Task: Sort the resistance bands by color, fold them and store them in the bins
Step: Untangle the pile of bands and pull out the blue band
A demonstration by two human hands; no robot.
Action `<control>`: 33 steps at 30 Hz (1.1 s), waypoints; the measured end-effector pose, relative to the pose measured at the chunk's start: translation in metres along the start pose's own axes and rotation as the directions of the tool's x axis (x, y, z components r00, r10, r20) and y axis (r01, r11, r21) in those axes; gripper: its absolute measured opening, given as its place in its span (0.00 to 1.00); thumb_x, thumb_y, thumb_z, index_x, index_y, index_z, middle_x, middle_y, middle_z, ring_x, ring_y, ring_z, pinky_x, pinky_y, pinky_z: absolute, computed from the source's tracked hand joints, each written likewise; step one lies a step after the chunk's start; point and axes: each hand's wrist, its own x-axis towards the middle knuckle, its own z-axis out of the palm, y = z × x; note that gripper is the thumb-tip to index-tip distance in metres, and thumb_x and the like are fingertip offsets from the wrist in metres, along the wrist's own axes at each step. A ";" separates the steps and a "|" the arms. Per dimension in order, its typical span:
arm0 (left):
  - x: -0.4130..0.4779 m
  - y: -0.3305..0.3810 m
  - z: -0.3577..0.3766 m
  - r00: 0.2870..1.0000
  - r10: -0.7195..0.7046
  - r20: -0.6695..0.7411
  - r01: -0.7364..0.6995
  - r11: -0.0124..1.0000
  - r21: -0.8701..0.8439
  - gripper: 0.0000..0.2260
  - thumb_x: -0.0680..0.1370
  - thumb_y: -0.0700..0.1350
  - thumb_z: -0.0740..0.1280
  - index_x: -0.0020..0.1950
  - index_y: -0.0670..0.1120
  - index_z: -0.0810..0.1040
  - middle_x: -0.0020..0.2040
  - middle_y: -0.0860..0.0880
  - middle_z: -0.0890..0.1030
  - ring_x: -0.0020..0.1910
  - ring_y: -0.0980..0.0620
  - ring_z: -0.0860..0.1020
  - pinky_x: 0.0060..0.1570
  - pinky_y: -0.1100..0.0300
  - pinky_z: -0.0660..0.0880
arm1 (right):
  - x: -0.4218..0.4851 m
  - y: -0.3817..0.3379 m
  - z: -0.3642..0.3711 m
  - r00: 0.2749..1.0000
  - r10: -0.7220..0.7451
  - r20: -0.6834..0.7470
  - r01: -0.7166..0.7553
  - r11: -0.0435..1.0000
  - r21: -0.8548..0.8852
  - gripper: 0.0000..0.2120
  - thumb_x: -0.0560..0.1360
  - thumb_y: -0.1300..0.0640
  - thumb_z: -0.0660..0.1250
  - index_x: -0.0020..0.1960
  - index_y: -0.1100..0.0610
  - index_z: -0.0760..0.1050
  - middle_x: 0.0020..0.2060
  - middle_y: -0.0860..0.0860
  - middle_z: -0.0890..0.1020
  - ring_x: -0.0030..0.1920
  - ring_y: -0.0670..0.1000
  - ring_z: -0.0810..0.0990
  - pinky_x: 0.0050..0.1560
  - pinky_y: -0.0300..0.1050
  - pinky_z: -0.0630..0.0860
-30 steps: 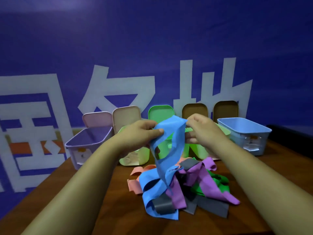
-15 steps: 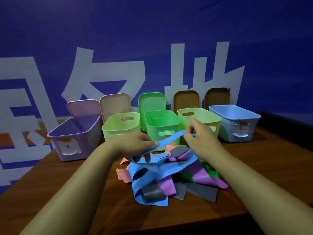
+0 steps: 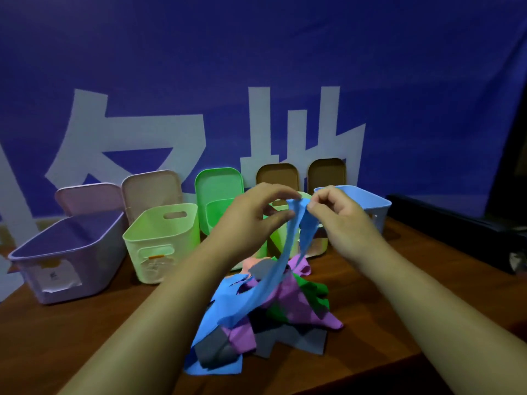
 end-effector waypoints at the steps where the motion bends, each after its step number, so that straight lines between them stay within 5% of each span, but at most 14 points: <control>1: 0.008 0.006 0.001 1.000 0.026 -0.014 -0.025 0.999 0.021 0.12 0.81 0.44 0.74 0.62 0.57 0.83 0.56 0.63 0.79 0.51 0.63 0.80 0.49 0.72 0.76 | 0.002 -0.002 -0.005 1.000 -0.003 -0.011 0.003 1.000 0.027 0.06 0.85 0.55 0.65 0.51 0.54 0.78 0.43 0.48 0.79 0.40 0.38 0.77 0.40 0.34 0.78; 6: 0.042 0.024 0.005 0.988 0.128 -0.088 -0.128 0.992 0.000 0.07 0.80 0.41 0.74 0.55 0.52 0.87 0.51 0.54 0.83 0.49 0.58 0.80 0.49 0.66 0.76 | 0.011 -0.005 -0.031 1.000 -0.005 -0.025 0.008 0.993 0.114 0.08 0.84 0.55 0.66 0.47 0.48 0.78 0.40 0.46 0.79 0.45 0.47 0.77 0.48 0.46 0.77; 10: 0.066 0.045 0.008 0.993 0.105 -0.062 -0.105 0.994 -0.001 0.04 0.82 0.45 0.73 0.54 0.52 0.86 0.51 0.54 0.84 0.50 0.54 0.83 0.53 0.50 0.82 | 0.013 -0.011 -0.052 1.000 -0.001 -0.030 0.005 0.989 0.150 0.08 0.85 0.53 0.65 0.47 0.46 0.77 0.43 0.49 0.82 0.48 0.52 0.83 0.50 0.51 0.83; 15: 0.101 0.081 0.014 0.989 0.097 -0.110 -0.100 0.995 -0.019 0.05 0.84 0.47 0.69 0.55 0.52 0.85 0.49 0.58 0.83 0.44 0.55 0.82 0.38 0.67 0.78 | 0.014 -0.005 -0.073 0.995 0.054 -0.078 -0.033 0.968 0.248 0.06 0.86 0.50 0.64 0.55 0.49 0.79 0.49 0.53 0.87 0.51 0.57 0.87 0.51 0.53 0.84; 19: 0.134 0.101 0.021 0.984 0.114 -0.139 -0.104 0.992 0.076 0.06 0.83 0.49 0.68 0.55 0.52 0.85 0.47 0.59 0.83 0.46 0.58 0.80 0.45 0.59 0.78 | -0.001 0.017 -0.082 0.982 0.178 -0.060 -0.150 0.936 0.318 0.14 0.85 0.40 0.63 0.59 0.46 0.83 0.55 0.52 0.88 0.57 0.55 0.87 0.62 0.60 0.82; 23: 0.159 0.111 0.036 0.987 0.078 -0.142 -0.065 0.993 0.094 0.08 0.83 0.49 0.67 0.57 0.51 0.85 0.51 0.54 0.85 0.50 0.55 0.81 0.52 0.52 0.82 | -0.014 0.048 -0.092 0.964 0.251 -0.082 -0.207 0.911 0.357 0.36 0.74 0.24 0.67 0.69 0.49 0.81 0.64 0.48 0.86 0.70 0.52 0.81 0.76 0.61 0.71; 25: 0.169 0.111 0.047 0.990 0.050 -0.132 -0.036 0.994 0.102 0.08 0.84 0.48 0.67 0.58 0.50 0.85 0.51 0.53 0.84 0.51 0.54 0.81 0.53 0.52 0.83 | -0.022 0.058 -0.101 0.952 0.292 -0.089 -0.246 0.906 0.343 0.33 0.78 0.27 0.65 0.68 0.51 0.82 0.62 0.49 0.87 0.67 0.52 0.83 0.73 0.57 0.74; 28: 0.179 0.104 0.068 0.991 -0.012 -0.132 0.023 0.996 0.086 0.09 0.84 0.47 0.66 0.59 0.49 0.85 0.50 0.53 0.83 0.52 0.52 0.81 0.54 0.51 0.82 | -0.036 0.078 -0.116 0.949 0.293 -0.119 -0.270 0.947 0.176 0.24 0.81 0.37 0.67 0.53 0.59 0.80 0.43 0.54 0.87 0.47 0.59 0.85 0.50 0.53 0.76; 31: 0.186 0.090 0.094 0.990 -0.091 -0.112 0.094 0.995 0.026 0.09 0.84 0.47 0.67 0.57 0.47 0.85 0.47 0.53 0.82 0.51 0.50 0.82 0.54 0.48 0.83 | -0.050 0.101 -0.130 0.926 0.366 -0.093 -0.363 0.931 0.043 0.21 0.79 0.38 0.66 0.50 0.57 0.77 0.39 0.64 0.84 0.43 0.67 0.85 0.48 0.64 0.80; 33: 0.189 0.079 0.114 0.985 -0.153 -0.079 0.152 0.988 -0.018 0.08 0.84 0.47 0.67 0.55 0.47 0.85 0.46 0.52 0.83 0.48 0.48 0.83 0.53 0.45 0.84 | -0.059 0.113 -0.142 0.907 0.411 -0.093 -0.417 0.908 -0.051 0.19 0.79 0.38 0.65 0.47 0.55 0.75 0.35 0.61 0.82 0.36 0.63 0.81 0.42 0.54 0.77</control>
